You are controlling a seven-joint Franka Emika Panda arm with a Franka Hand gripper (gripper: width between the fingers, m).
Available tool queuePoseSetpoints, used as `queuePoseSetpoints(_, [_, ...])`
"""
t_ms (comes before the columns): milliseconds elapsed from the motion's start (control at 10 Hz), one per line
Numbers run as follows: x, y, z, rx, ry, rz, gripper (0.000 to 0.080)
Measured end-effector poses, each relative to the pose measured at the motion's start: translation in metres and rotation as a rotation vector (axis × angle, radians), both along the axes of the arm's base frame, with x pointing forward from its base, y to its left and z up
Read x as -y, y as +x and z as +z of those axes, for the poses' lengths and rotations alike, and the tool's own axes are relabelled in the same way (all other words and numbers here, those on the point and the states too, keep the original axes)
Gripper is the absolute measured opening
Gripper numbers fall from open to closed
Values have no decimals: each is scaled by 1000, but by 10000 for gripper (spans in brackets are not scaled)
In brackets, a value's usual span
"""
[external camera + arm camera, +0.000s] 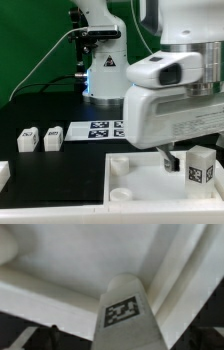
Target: Assemble one leg
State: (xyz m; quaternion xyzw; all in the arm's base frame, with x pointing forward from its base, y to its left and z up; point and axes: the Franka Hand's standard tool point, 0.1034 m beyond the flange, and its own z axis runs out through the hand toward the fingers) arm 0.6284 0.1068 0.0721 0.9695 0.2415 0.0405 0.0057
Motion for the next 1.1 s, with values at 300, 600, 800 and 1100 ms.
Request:
queuePoseSetpoints(300, [1, 1, 0, 0, 3, -43, 482])
queuePoseSetpoints(600, [0, 0, -1, -5, 32, -363, 294])
queuePoseSetpoints(800, [-1, 0, -1, -9, 54, -575, 294])
queuePoseSetpoints(1100, [-3, 0, -2, -33, 90, -962, 294])
